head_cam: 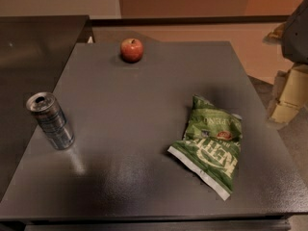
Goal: Pick apple
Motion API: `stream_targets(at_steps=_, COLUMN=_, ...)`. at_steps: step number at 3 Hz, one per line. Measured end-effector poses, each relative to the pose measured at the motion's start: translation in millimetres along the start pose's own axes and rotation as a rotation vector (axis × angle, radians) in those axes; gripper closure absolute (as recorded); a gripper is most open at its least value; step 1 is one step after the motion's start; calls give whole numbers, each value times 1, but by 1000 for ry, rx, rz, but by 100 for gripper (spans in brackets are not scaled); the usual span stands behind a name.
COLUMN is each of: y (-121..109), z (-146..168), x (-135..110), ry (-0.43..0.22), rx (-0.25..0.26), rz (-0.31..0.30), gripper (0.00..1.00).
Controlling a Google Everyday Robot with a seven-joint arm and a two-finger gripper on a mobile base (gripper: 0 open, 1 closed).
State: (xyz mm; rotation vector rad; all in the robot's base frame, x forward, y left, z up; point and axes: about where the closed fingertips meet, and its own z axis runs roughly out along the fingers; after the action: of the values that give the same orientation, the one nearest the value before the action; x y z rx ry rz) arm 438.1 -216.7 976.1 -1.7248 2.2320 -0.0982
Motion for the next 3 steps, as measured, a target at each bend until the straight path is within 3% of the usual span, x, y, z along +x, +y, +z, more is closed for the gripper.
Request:
stream_targets(at_steps=1, y=-5, z=1, x=-4, ry=-8, rx=1, rz=13, gripper=0)
stream_targets(at_steps=3, y=-51, z=34, x=-19, ry=-133, rx=32, rz=123, gripper=0)
